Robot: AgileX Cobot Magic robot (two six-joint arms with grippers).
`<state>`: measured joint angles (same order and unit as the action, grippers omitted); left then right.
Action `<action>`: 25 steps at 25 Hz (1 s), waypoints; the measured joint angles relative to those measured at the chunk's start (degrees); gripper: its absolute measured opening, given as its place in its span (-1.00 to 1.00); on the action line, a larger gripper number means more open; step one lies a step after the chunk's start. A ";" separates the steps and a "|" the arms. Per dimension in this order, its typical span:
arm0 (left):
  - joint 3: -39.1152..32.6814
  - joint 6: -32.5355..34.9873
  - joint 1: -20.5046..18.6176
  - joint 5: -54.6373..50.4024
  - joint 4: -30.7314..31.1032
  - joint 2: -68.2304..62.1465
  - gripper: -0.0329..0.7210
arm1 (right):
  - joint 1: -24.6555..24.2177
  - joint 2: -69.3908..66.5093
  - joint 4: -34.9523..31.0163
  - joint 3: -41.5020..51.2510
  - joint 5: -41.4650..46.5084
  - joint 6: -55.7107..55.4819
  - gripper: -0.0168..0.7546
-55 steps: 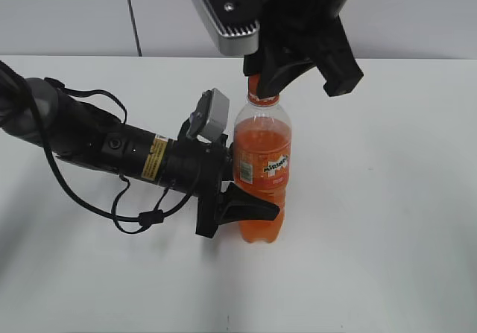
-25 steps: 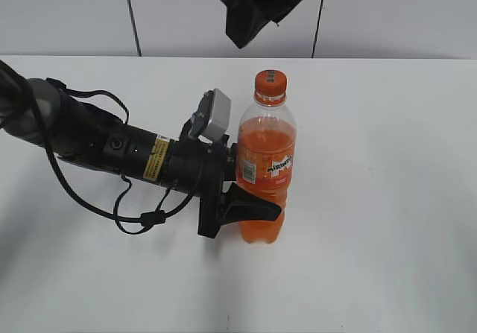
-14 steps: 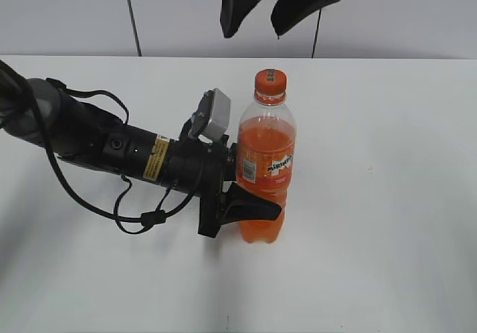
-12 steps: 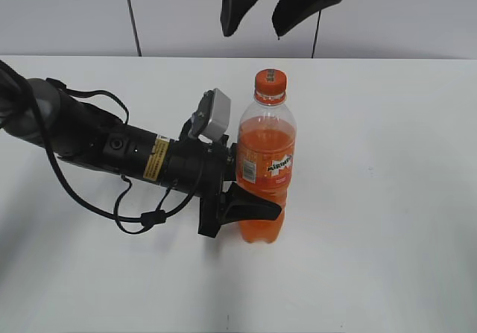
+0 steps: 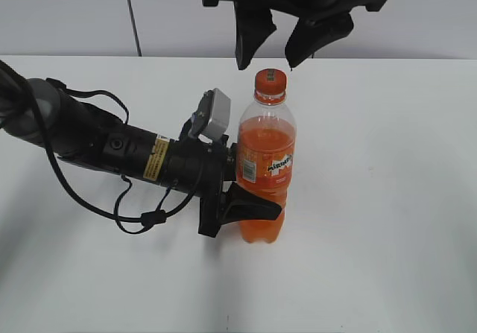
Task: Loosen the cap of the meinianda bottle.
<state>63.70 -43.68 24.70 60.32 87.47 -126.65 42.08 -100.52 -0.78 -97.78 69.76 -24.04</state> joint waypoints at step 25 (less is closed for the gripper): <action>0.00 -0.30 0.00 0.00 -0.17 0.00 0.15 | 0.00 -0.79 0.78 2.86 0.04 0.01 0.10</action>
<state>63.70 -43.97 24.70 60.32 87.30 -126.65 42.08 -101.31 0.00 -94.91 69.80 -24.03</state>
